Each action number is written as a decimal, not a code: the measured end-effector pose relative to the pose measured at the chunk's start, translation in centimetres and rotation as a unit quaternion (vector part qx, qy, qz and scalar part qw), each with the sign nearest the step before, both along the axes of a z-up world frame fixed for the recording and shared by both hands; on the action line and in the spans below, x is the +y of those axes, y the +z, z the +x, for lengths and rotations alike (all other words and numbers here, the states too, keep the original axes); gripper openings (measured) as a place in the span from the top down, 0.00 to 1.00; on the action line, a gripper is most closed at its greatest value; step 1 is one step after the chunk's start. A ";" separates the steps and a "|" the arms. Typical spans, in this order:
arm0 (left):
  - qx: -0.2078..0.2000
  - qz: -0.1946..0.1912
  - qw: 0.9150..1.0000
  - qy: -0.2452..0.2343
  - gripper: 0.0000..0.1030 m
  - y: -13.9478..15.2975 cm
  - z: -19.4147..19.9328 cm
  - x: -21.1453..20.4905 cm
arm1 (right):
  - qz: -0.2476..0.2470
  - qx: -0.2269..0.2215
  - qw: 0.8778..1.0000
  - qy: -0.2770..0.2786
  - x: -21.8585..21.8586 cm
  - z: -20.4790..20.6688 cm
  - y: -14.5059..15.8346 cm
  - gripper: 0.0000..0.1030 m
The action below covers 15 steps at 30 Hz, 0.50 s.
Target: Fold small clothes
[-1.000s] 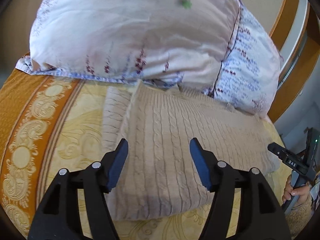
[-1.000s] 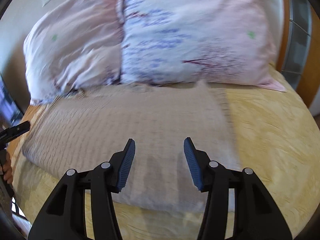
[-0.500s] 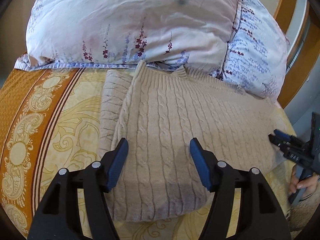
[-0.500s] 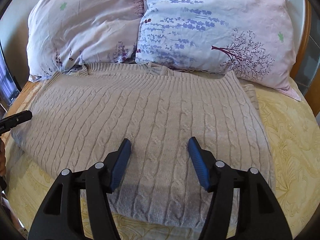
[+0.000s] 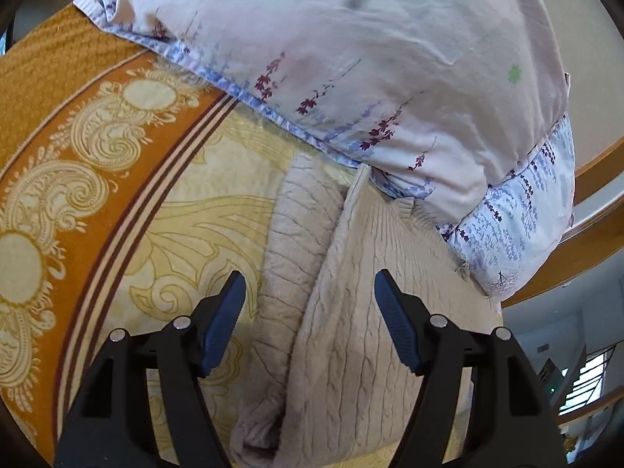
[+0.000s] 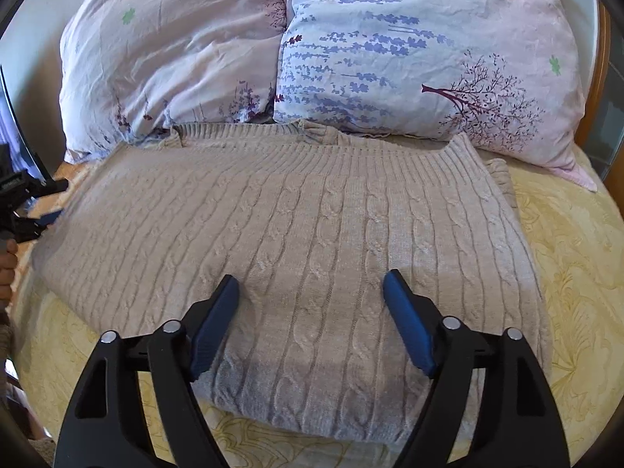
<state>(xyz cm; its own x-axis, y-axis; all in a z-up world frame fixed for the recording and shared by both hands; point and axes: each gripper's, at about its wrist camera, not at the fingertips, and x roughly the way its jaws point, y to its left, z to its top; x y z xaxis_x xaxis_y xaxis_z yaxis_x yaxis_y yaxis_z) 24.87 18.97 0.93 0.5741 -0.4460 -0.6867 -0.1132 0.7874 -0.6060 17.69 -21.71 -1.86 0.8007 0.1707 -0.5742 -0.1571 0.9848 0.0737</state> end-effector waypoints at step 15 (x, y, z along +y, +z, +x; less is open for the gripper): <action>0.003 -0.014 1.000 -0.004 0.43 -0.4 0.9 -1.4 | 0.141 -0.028 0.990 0.004 -3.2 -2.3 -0.4 0.13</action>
